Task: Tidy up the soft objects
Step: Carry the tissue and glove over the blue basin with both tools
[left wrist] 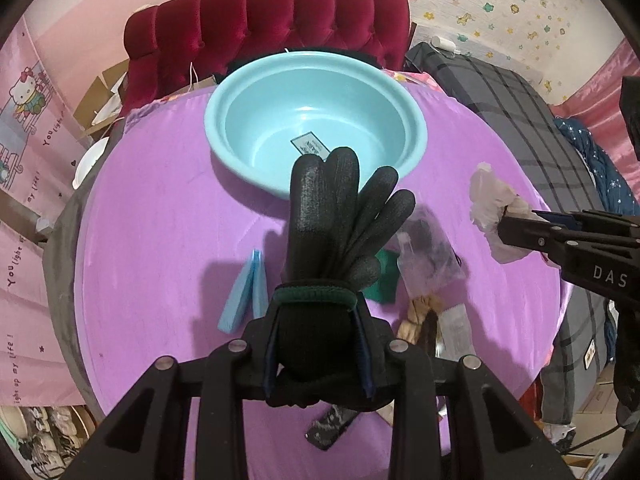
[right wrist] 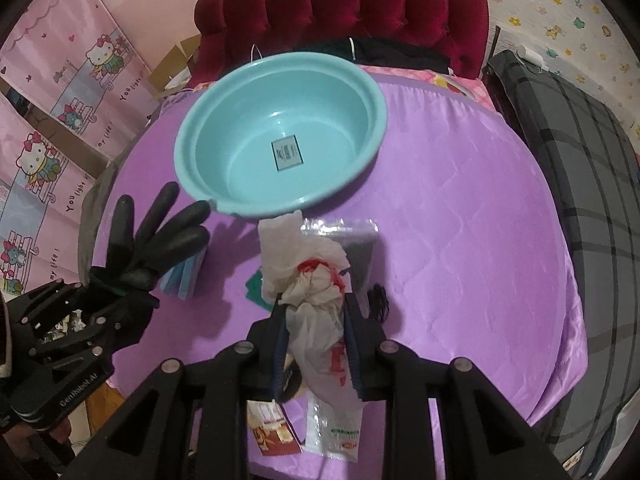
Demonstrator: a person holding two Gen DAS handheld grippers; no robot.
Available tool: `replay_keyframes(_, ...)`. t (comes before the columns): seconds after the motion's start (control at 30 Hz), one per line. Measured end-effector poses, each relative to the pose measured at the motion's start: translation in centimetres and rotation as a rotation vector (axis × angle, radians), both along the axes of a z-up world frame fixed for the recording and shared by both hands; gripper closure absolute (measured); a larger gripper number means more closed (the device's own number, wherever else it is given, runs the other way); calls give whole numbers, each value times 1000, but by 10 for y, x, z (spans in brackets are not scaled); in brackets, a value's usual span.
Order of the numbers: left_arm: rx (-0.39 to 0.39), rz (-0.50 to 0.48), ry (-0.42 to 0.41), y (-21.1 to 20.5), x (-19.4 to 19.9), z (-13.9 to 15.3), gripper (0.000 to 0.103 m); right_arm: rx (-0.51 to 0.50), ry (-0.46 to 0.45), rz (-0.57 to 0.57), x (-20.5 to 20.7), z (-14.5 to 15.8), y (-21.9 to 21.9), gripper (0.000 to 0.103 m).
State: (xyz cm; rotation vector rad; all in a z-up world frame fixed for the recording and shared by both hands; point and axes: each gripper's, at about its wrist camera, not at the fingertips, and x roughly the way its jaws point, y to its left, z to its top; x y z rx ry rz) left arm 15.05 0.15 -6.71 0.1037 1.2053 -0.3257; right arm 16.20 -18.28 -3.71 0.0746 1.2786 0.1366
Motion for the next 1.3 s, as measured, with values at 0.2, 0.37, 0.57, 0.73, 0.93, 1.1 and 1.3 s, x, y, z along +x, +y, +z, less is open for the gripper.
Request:
replay_keyframes(0.2,13,-25,-8,-8,35,2,69,14,-2,0,37,1,4,75)
replay_keyframes(0.37,25,-29,1,-15,72,-3,69,24,-8,-5,73,-2,8,75)
replay_keyframes(0.57,21,-39,10,-20,115,-13,69,53,-10,-22,113,-10,11,75)
replay_keyframes(0.73,14,-50,12,-24,146,-25,69,73,1,-50,146,-22,11,75)
replay_keyframes(0.93,14,-53,33,-27,178,-49,69,73,30,-86,176,-46,10,74)
replay_keyframes(1.1,31,-55,52,-30,196,-74,69,58,55,-98,192,-70,10,74)
replay_keyframes(1.3,31,-34,79,-31,211,-95,69,57,84,-120,205,-92,8,74)
